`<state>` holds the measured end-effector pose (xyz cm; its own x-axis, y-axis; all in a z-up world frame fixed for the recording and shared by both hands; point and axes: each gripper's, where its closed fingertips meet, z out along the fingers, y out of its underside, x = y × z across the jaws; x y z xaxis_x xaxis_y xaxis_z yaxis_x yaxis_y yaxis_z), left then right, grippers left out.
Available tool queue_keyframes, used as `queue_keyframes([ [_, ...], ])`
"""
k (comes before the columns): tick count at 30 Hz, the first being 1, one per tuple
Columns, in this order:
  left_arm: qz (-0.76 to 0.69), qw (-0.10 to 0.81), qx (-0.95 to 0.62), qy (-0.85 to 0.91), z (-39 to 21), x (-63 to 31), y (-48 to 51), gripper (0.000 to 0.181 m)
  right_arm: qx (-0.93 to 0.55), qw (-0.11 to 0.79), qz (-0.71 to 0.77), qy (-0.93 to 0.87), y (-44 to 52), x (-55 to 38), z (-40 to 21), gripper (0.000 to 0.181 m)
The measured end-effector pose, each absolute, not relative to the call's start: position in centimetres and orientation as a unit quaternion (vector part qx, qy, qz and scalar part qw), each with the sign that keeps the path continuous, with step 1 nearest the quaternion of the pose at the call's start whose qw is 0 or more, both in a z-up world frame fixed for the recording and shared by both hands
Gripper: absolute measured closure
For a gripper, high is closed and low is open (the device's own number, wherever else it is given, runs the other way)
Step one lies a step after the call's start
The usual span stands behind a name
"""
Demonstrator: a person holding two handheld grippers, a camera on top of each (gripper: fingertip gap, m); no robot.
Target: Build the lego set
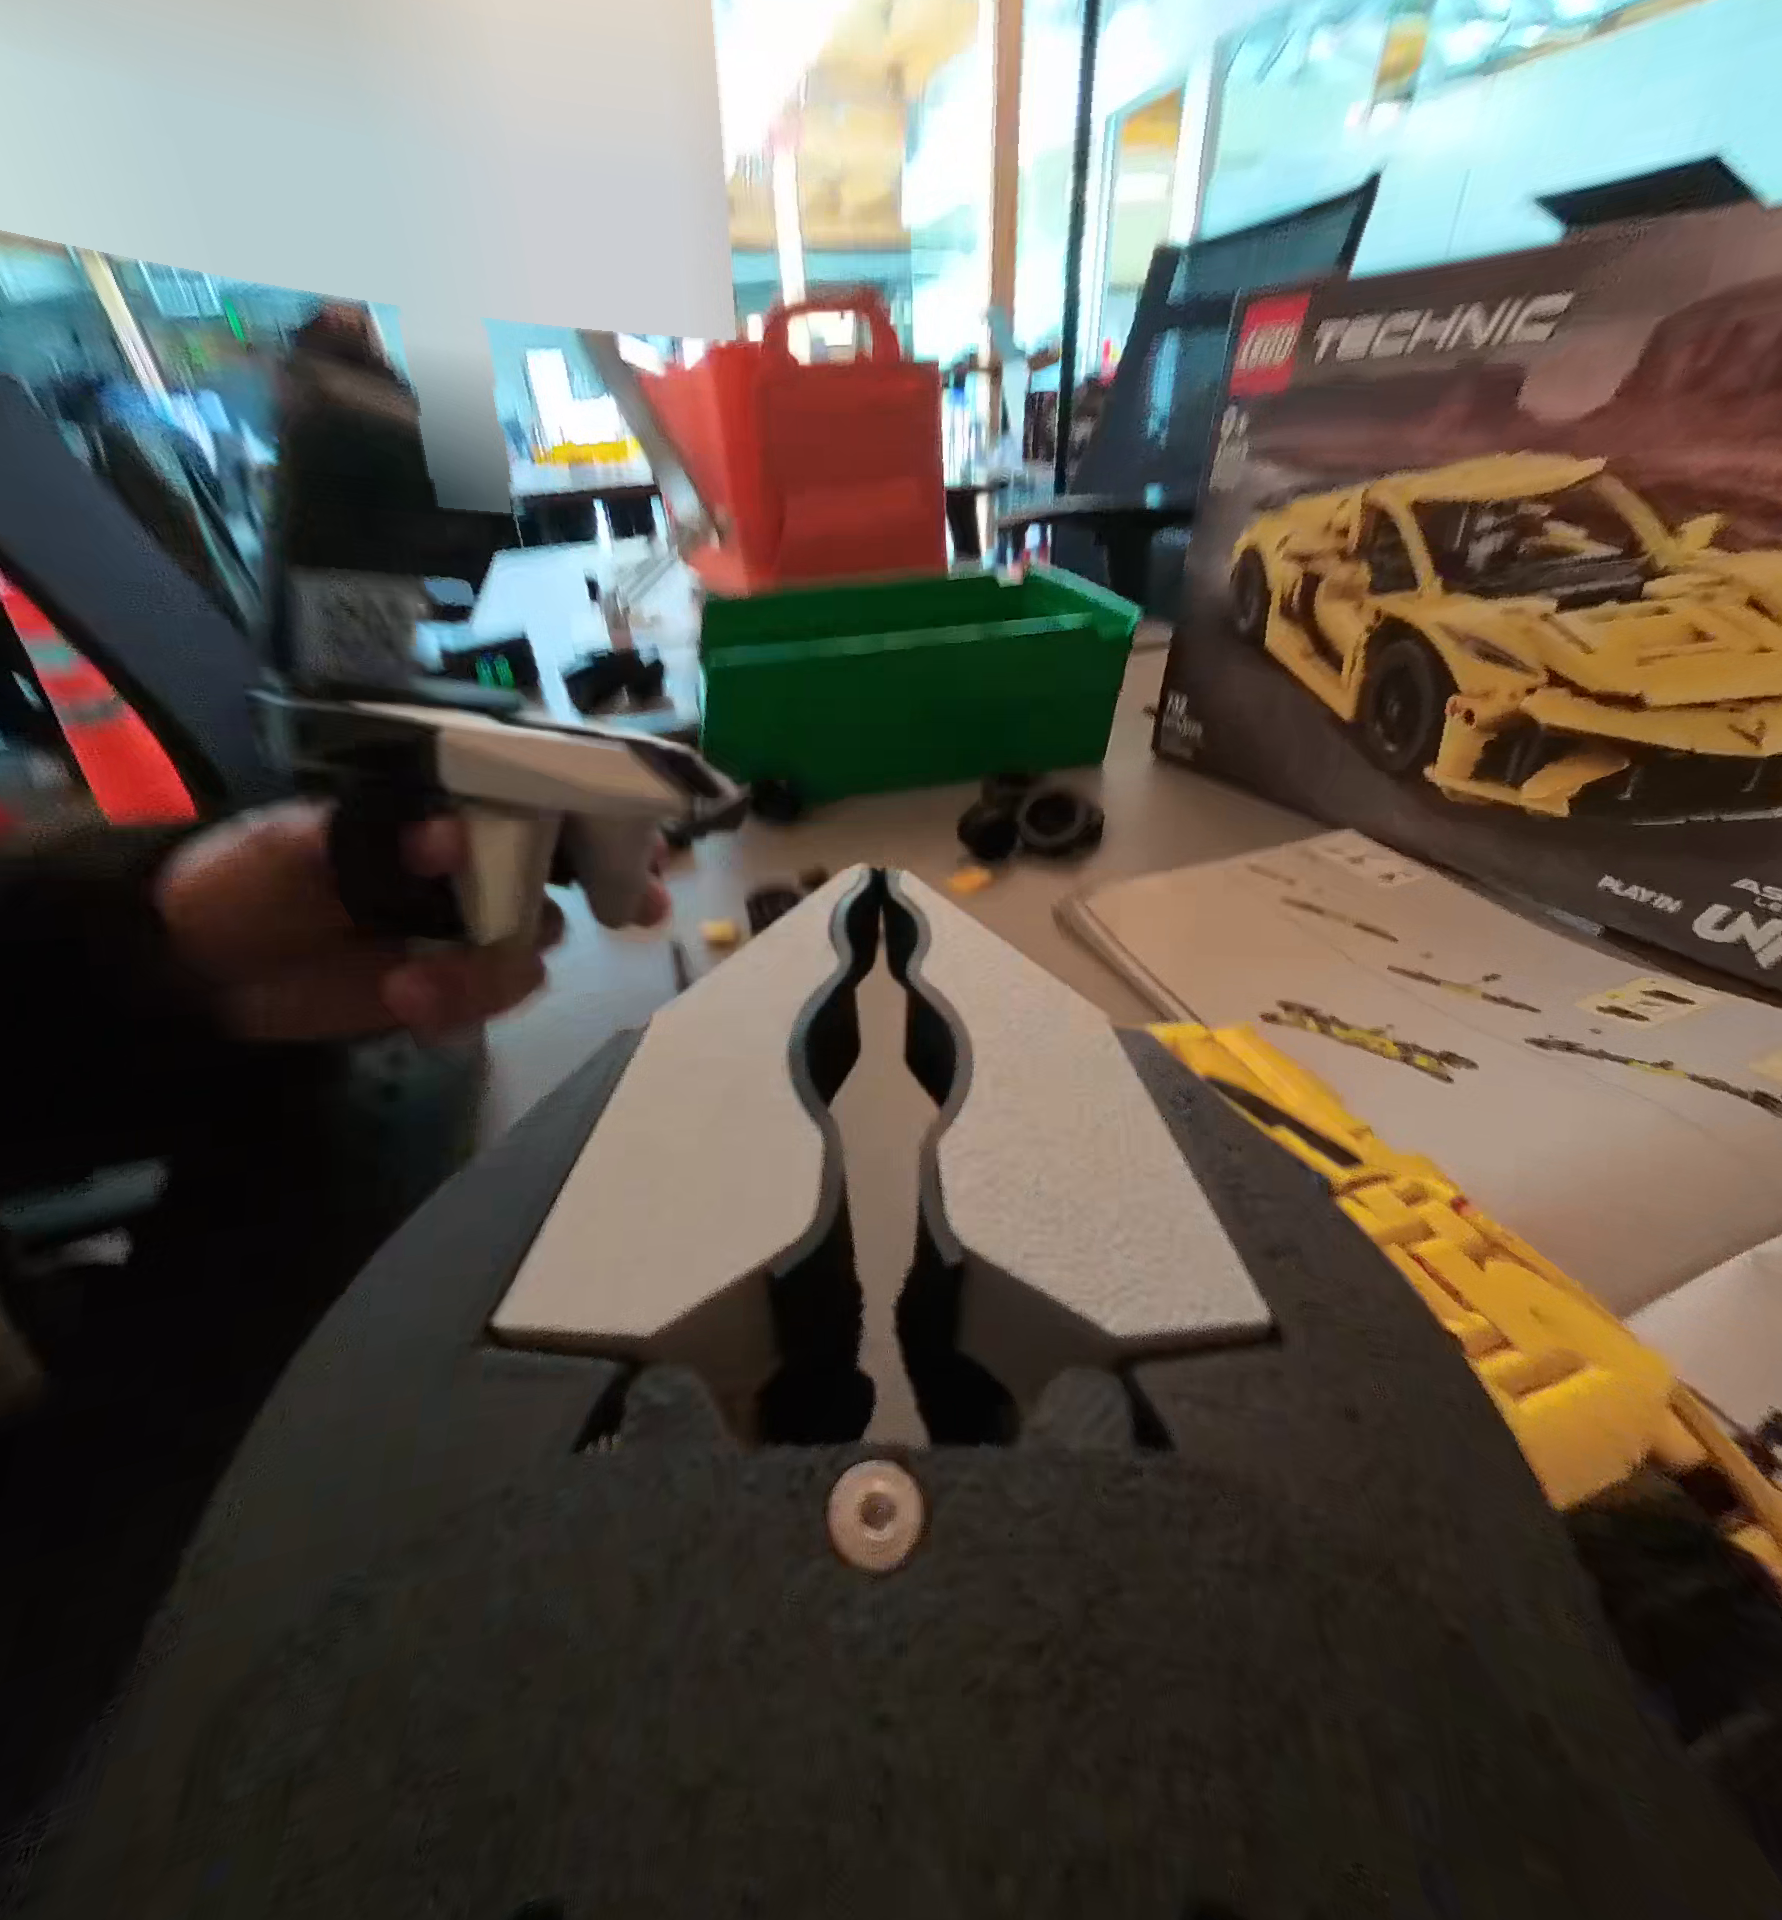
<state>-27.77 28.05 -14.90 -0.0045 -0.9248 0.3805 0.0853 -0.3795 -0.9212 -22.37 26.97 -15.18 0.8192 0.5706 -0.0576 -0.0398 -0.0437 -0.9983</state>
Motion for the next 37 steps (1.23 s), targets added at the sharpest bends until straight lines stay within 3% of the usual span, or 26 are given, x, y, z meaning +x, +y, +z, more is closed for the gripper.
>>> queue_keyframes([
  [3, -0.752, 0.401, -0.472, 0.227, -11.1, -28.8, 30.1, 0.166, -0.647, 0.708, 0.239, -0.151, 26.8, -22.9, -11.7, 0.181],
  [6, -0.811, 0.364, -0.424, 0.172, -10.9, -28.4, 30.7, 0.166, -0.659, 0.720, 0.138, -0.169, 27.1, -23.4, -10.8, 0.181],
  [20, -0.840, 0.301, -0.398, 0.212, -11.3, -25.6, 27.5, 0.166, -0.637, 0.742, -0.057, -0.201, 26.2, -24.7, -10.0, 0.181],
  [30, -0.839, 0.307, -0.392, 0.220, -11.2, -25.6, 27.3, 0.166, -0.661, 0.731, -0.008, -0.171, 26.4, -24.2, -10.6, 0.181],
  [37, -0.784, 0.402, -0.398, 0.255, -10.9, -25.6, 27.1, 0.166, -0.664, 0.726, 0.147, -0.104, 26.4, -23.3, -10.6, 0.181],
])
